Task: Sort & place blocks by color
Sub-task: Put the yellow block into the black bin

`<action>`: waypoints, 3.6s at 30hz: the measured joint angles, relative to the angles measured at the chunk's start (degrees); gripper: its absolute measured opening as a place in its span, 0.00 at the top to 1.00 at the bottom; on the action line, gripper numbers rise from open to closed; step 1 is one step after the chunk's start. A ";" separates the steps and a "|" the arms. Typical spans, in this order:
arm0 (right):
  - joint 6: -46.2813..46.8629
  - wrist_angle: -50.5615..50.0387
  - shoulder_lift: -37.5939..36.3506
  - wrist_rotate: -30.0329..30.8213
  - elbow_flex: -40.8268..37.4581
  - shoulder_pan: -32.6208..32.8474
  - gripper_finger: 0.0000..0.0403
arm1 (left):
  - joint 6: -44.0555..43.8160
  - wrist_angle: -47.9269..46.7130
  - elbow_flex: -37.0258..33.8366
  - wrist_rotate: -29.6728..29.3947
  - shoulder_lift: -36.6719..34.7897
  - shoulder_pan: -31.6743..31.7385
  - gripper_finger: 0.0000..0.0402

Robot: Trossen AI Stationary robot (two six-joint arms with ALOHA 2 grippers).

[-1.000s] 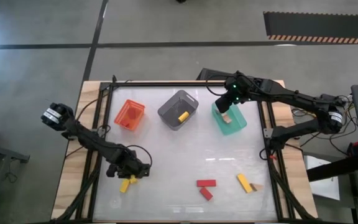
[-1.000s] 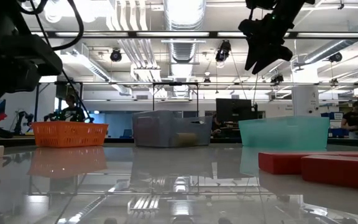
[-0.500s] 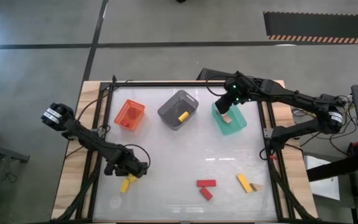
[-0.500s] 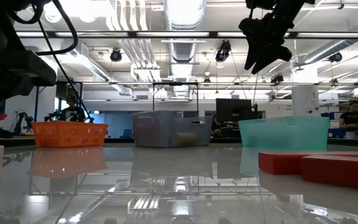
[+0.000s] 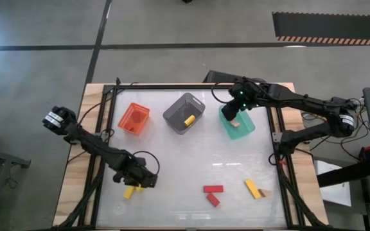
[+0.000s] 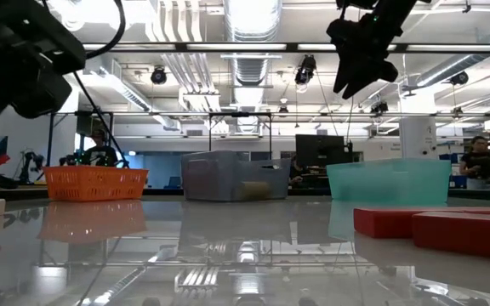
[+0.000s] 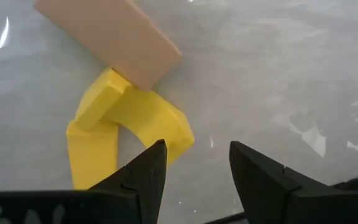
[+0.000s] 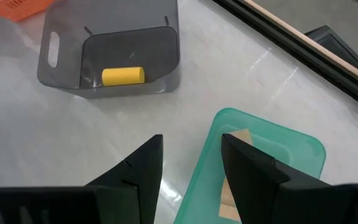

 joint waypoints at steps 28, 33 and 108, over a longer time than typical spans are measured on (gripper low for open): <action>-0.02 -0.07 0.00 0.02 0.00 0.00 0.62 | 34.30 -1.17 0.19 -1.48 -0.15 -1.80 0.47; -0.02 -0.07 0.00 0.02 0.00 0.00 0.62 | 34.32 -0.91 -1.00 -1.61 -0.15 -2.06 0.47; -28.11 51.07 4.07 -3.99 0.11 28.35 0.52 | 50.71 55.36 1.30 -39.58 -20.97 11.60 0.96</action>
